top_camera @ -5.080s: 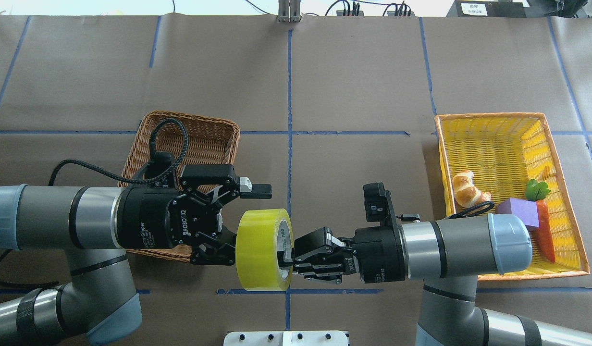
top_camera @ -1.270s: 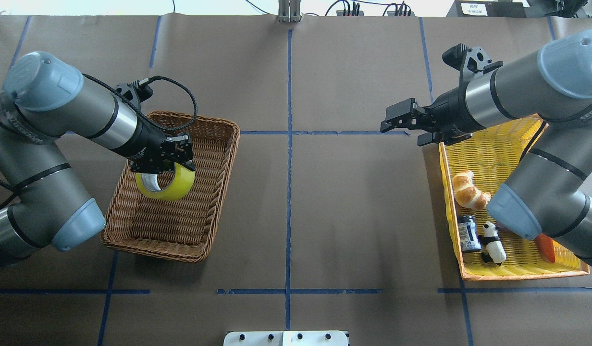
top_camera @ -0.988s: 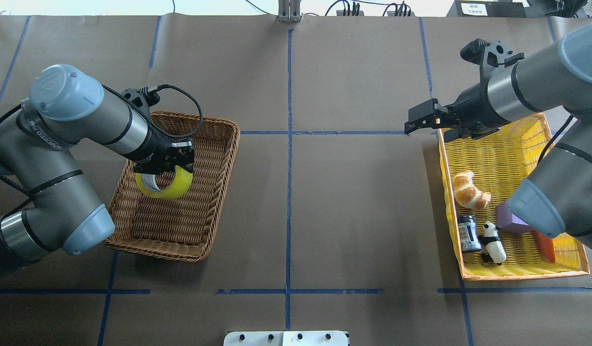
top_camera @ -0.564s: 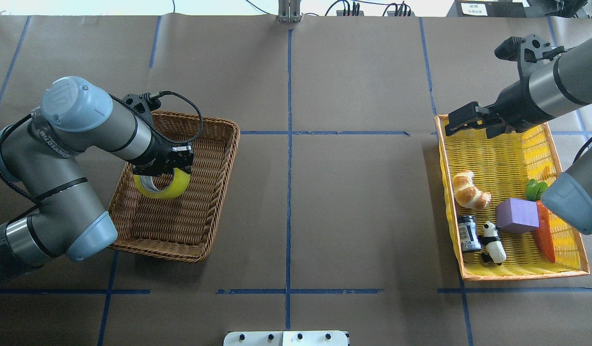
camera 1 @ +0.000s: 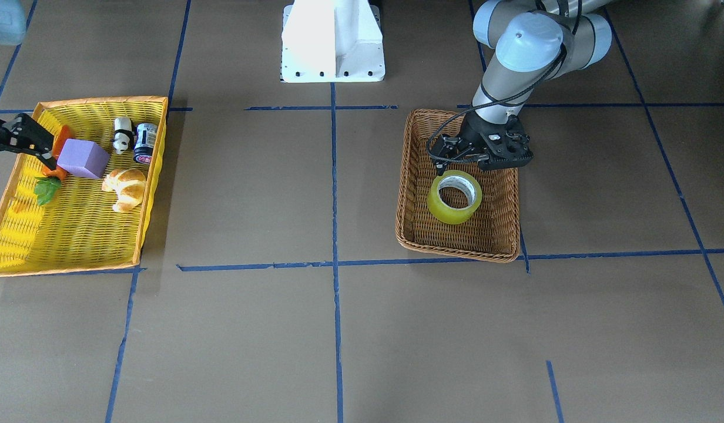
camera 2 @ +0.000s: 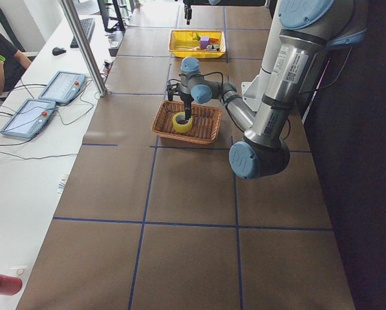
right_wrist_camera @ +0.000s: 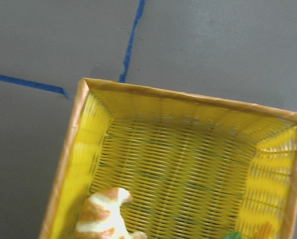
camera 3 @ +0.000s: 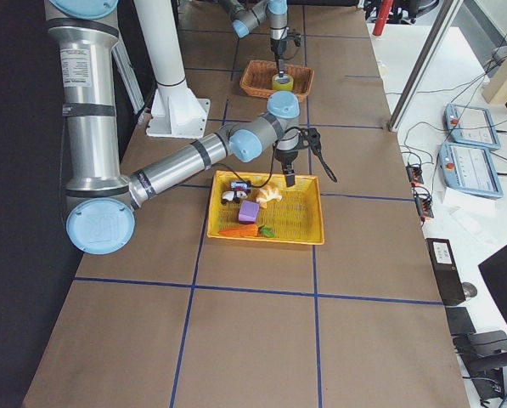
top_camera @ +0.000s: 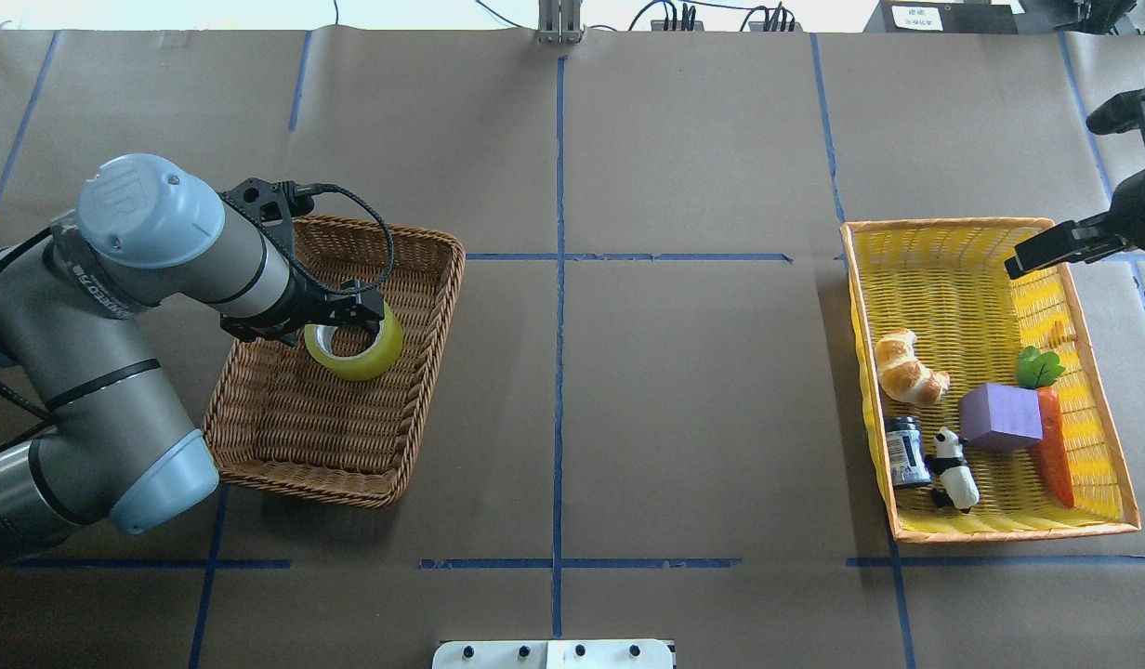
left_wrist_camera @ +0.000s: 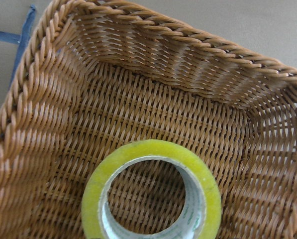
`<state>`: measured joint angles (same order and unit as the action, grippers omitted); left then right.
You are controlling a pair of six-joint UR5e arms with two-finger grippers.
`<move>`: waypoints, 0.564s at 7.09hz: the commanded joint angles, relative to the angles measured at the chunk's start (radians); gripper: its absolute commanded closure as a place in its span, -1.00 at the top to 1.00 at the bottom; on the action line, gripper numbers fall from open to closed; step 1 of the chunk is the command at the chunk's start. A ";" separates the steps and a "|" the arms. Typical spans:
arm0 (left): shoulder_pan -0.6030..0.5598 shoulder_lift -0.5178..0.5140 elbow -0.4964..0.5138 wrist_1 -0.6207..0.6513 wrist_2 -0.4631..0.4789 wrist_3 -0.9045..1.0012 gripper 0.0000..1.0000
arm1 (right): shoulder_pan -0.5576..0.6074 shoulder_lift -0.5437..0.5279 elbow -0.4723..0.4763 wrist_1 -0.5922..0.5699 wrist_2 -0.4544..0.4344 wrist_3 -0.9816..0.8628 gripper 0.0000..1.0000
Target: Move tape to another basket
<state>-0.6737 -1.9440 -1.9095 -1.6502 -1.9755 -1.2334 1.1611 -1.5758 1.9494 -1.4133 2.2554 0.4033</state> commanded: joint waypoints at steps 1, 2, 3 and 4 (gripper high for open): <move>-0.039 0.034 -0.107 0.105 -0.045 0.151 1.00 | 0.156 -0.036 -0.129 0.002 0.070 -0.279 1.00; -0.090 0.071 -0.127 0.105 -0.089 0.194 1.00 | 0.234 -0.041 -0.200 0.002 0.137 -0.381 1.00; -0.148 0.109 -0.131 0.102 -0.139 0.284 1.00 | 0.286 -0.084 -0.233 0.013 0.162 -0.396 1.00; -0.209 0.161 -0.131 0.095 -0.169 0.383 1.00 | 0.342 -0.116 -0.231 0.014 0.168 -0.394 1.00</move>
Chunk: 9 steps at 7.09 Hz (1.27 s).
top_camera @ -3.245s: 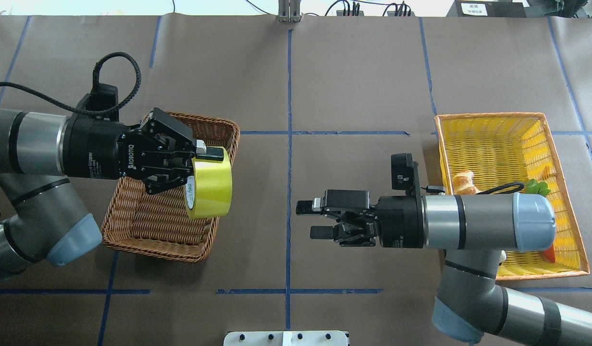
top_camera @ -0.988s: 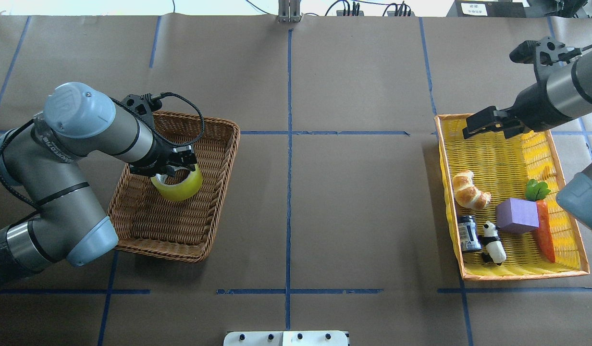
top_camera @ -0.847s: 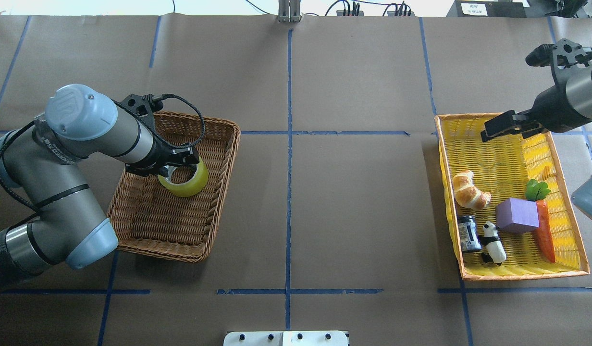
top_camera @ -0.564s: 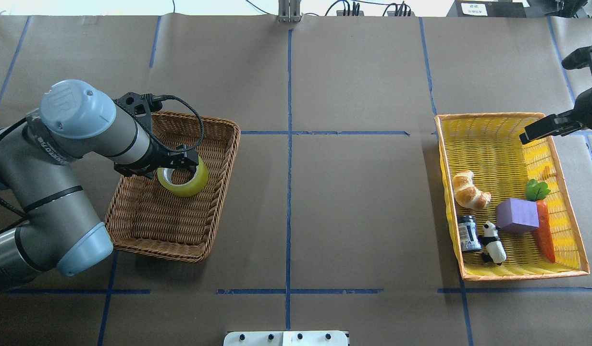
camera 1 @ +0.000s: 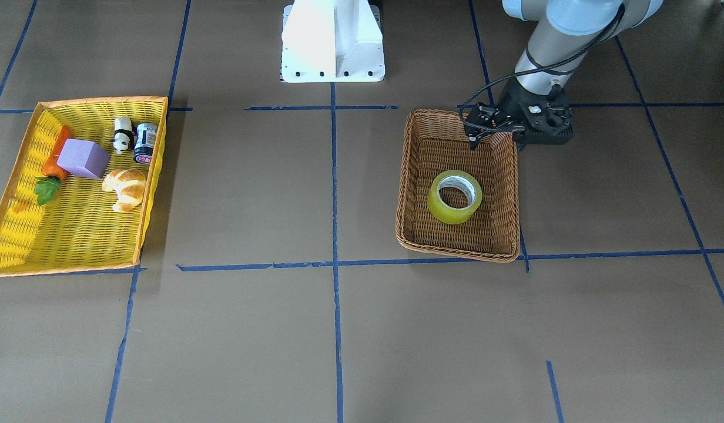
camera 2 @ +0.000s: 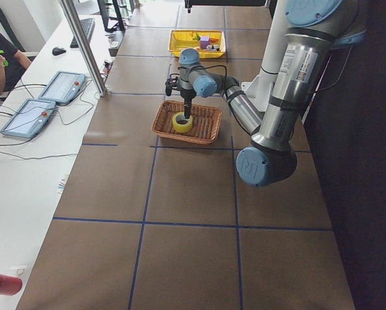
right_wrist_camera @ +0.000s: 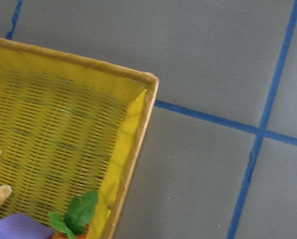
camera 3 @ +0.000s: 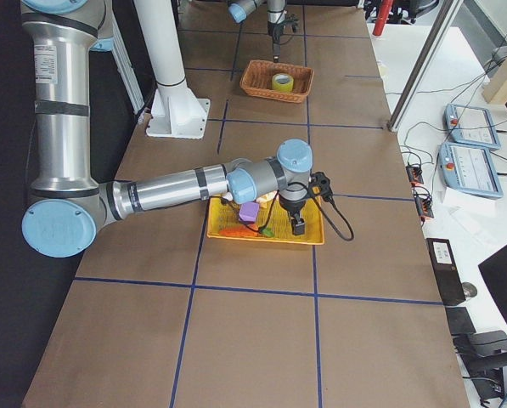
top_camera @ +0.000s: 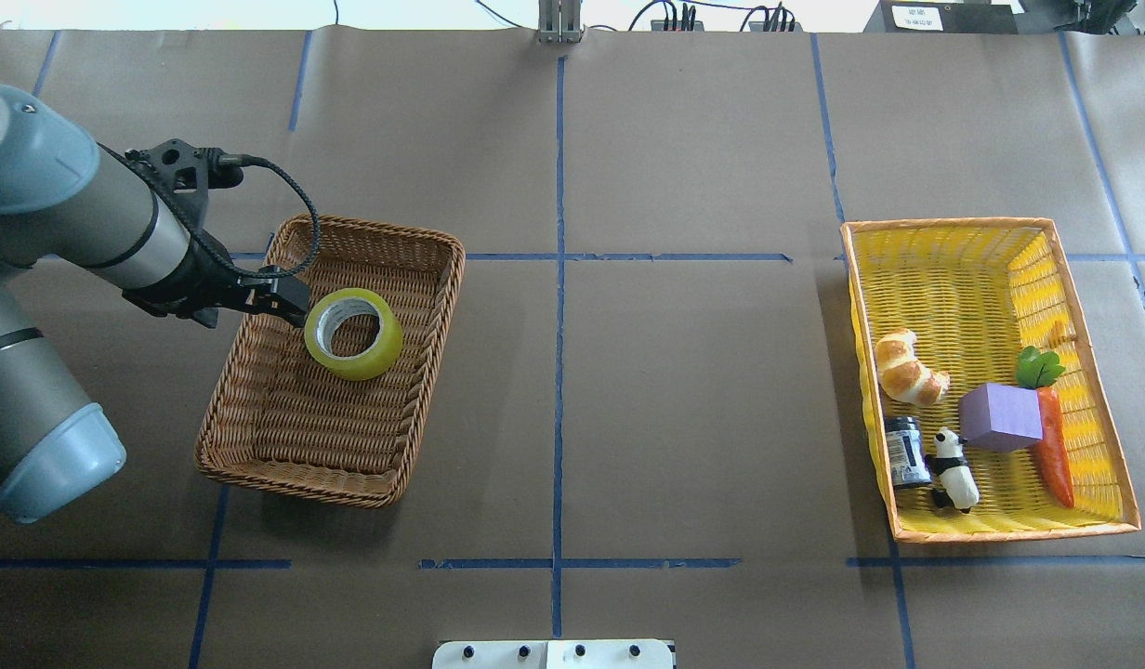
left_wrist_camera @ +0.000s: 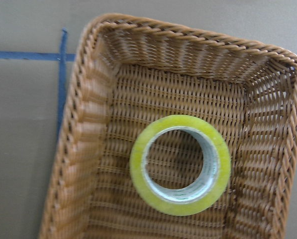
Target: Move tape to another basket
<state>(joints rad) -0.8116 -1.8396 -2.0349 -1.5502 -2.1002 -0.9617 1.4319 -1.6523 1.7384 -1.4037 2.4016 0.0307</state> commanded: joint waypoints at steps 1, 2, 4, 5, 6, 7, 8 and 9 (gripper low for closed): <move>-0.156 0.118 -0.001 -0.007 -0.079 0.244 1.00 | 0.074 -0.040 -0.031 -0.001 0.010 -0.006 1.00; -0.263 0.173 0.011 -0.004 -0.127 0.403 1.00 | 0.084 -0.006 -0.048 0.005 0.008 -0.002 1.00; -0.490 0.239 0.164 -0.004 -0.223 0.748 1.00 | 0.094 -0.044 -0.045 0.003 0.002 0.000 1.00; -0.605 0.244 0.302 -0.005 -0.254 0.926 1.00 | 0.094 -0.044 -0.046 -0.003 0.011 0.002 1.00; -0.689 0.234 0.414 -0.007 -0.268 1.055 1.00 | 0.094 -0.043 -0.066 -0.009 0.013 0.002 1.00; -0.727 0.230 0.494 -0.025 -0.267 1.113 1.00 | 0.096 -0.044 -0.072 -0.029 0.017 0.002 1.00; -0.739 0.241 0.537 -0.046 -0.267 1.139 1.00 | 0.110 -0.023 -0.060 -0.151 0.031 0.000 1.00; -0.738 0.247 0.554 -0.047 -0.267 1.144 1.00 | 0.134 -0.018 -0.059 -0.181 0.037 -0.012 1.00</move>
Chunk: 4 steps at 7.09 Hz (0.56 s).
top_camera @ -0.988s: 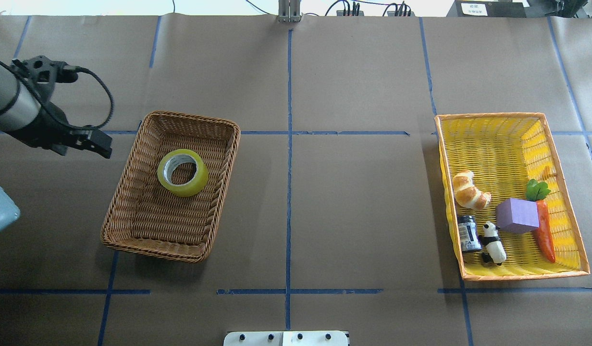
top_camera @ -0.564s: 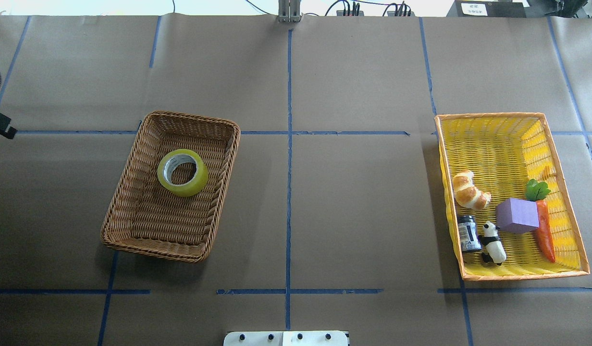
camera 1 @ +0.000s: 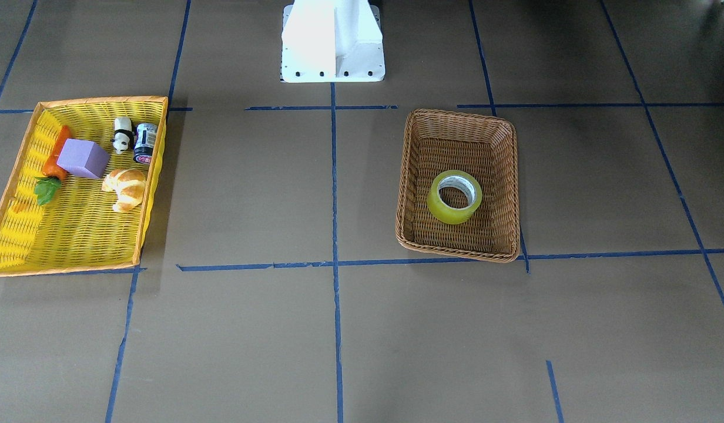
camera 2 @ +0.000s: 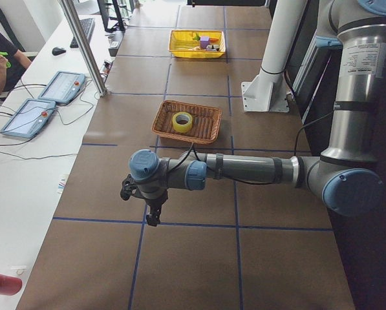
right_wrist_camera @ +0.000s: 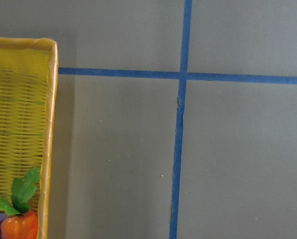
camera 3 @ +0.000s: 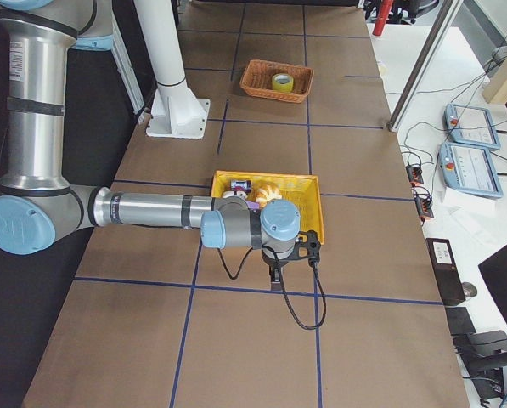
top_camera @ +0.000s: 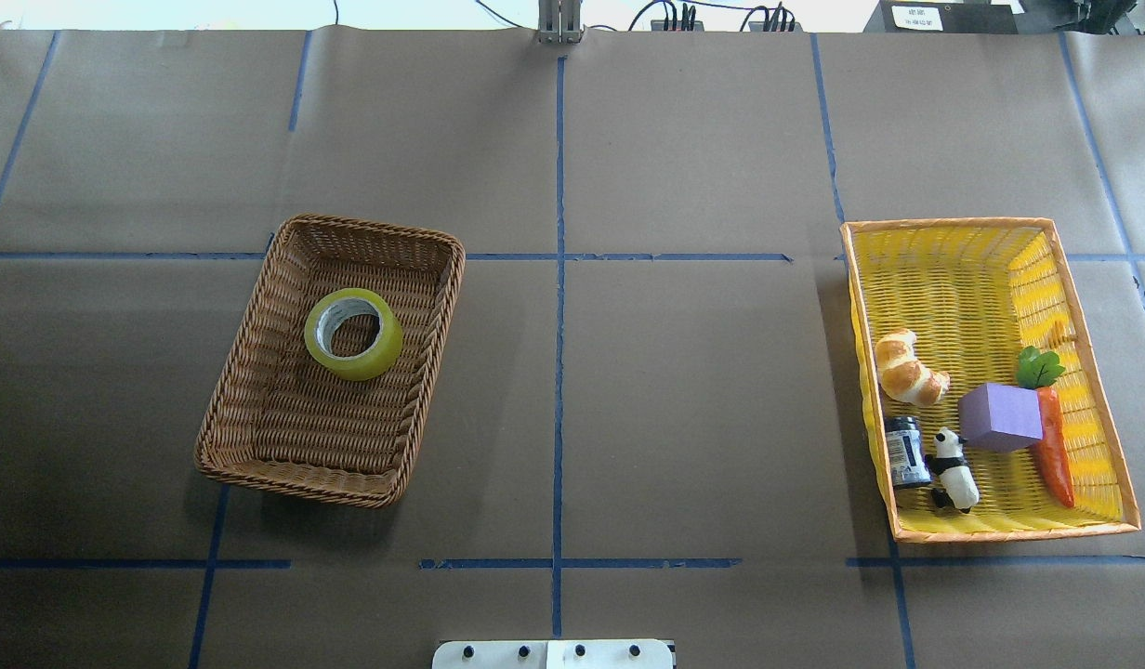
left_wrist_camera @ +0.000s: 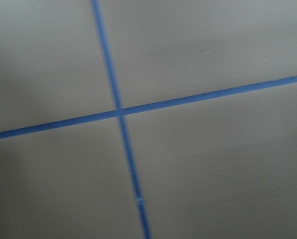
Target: Move tape to another basket
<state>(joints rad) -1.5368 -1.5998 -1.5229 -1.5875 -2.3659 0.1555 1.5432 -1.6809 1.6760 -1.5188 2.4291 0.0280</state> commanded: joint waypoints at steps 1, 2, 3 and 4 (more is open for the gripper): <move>-0.017 0.008 0.052 -0.011 0.002 0.027 1.00 | 0.063 0.007 0.005 -0.066 0.013 -0.010 1.00; -0.028 0.008 0.052 -0.011 0.002 0.027 1.00 | 0.074 -0.006 0.022 -0.054 0.033 -0.010 1.00; -0.054 0.009 0.052 -0.008 -0.001 0.027 1.00 | 0.074 -0.016 0.040 -0.053 0.038 0.001 1.00; -0.074 0.014 0.049 -0.009 -0.003 0.027 1.00 | 0.074 -0.016 0.044 -0.053 0.036 0.003 1.00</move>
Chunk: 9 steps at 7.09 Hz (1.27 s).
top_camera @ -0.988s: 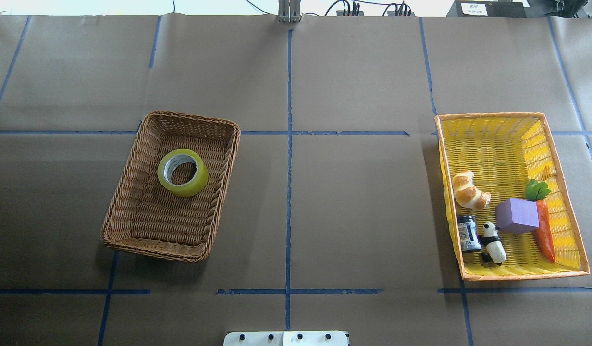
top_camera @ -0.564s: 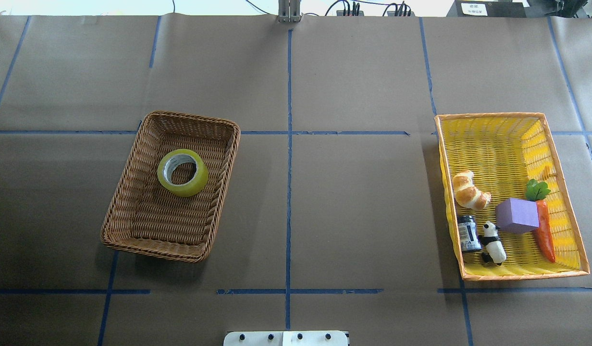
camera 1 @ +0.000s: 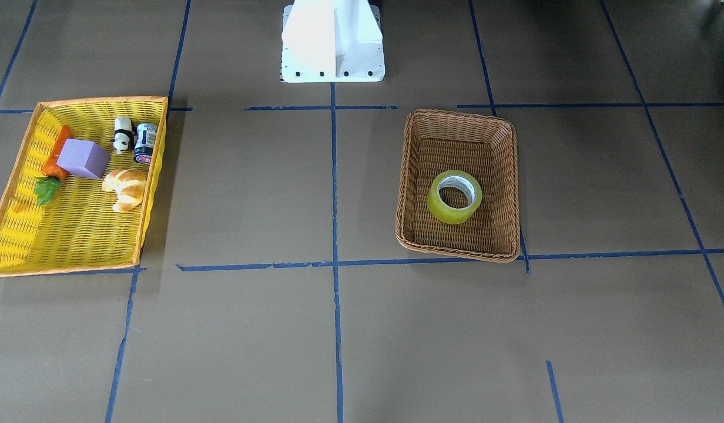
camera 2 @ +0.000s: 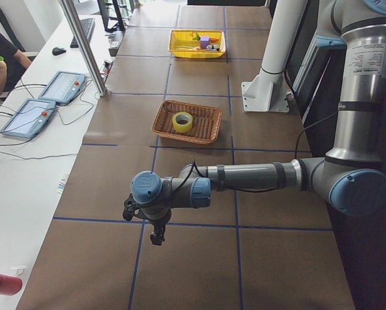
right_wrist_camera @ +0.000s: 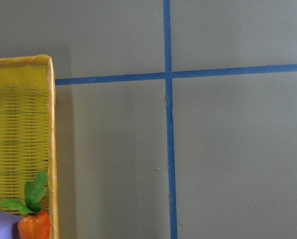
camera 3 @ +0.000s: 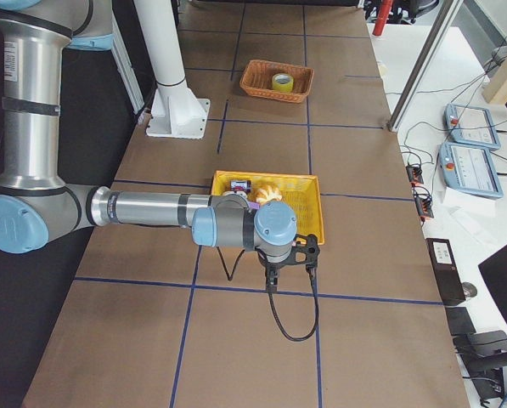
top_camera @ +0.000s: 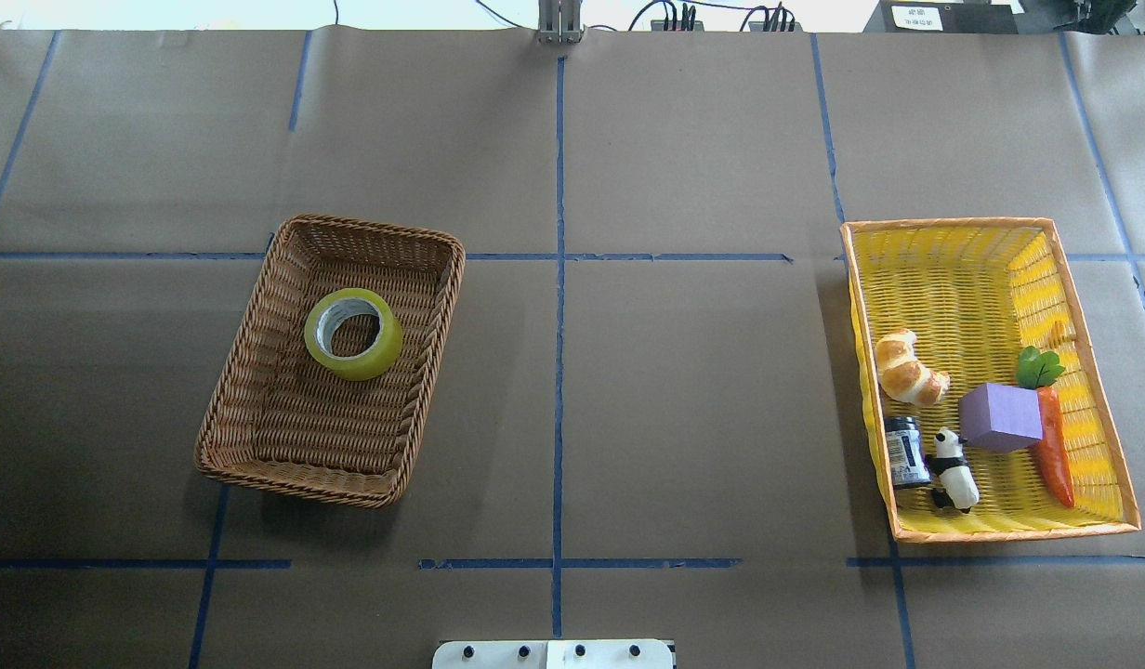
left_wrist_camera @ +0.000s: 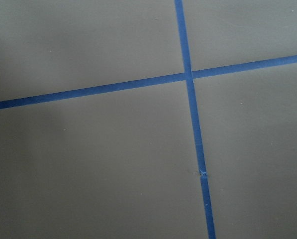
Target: Move tape to another basket
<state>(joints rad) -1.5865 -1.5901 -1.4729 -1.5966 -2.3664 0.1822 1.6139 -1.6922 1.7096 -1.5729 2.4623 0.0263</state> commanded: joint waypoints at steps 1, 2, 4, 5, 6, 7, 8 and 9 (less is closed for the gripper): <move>-0.026 0.004 -0.015 0.006 -0.004 -0.001 1.00 | 0.003 -0.001 0.010 0.001 -0.002 0.004 1.00; -0.026 0.007 -0.050 0.015 -0.004 -0.004 1.00 | 0.003 0.000 0.015 0.001 0.000 0.004 1.00; -0.024 0.005 -0.095 0.017 0.003 -0.017 1.00 | 0.003 -0.001 0.030 0.001 0.000 0.004 1.00; -0.024 0.004 -0.101 0.017 0.003 -0.017 1.00 | 0.003 -0.001 0.038 0.001 -0.002 0.004 1.00; -0.023 0.004 -0.093 0.017 0.003 -0.017 1.00 | 0.003 -0.001 0.039 0.001 -0.002 0.001 1.00; -0.023 0.004 -0.090 0.018 0.001 -0.017 1.00 | 0.003 -0.001 0.038 0.001 -0.003 0.000 1.00; -0.023 0.004 -0.087 0.018 0.001 -0.017 1.00 | 0.003 -0.001 0.035 0.001 -0.005 -0.002 1.00; -0.023 0.005 -0.087 0.018 0.001 -0.017 1.00 | 0.003 -0.003 0.032 0.001 -0.006 -0.002 1.00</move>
<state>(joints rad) -1.6092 -1.5858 -1.5615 -1.5786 -2.3652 0.1657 1.6168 -1.6938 1.7445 -1.5723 2.4578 0.0254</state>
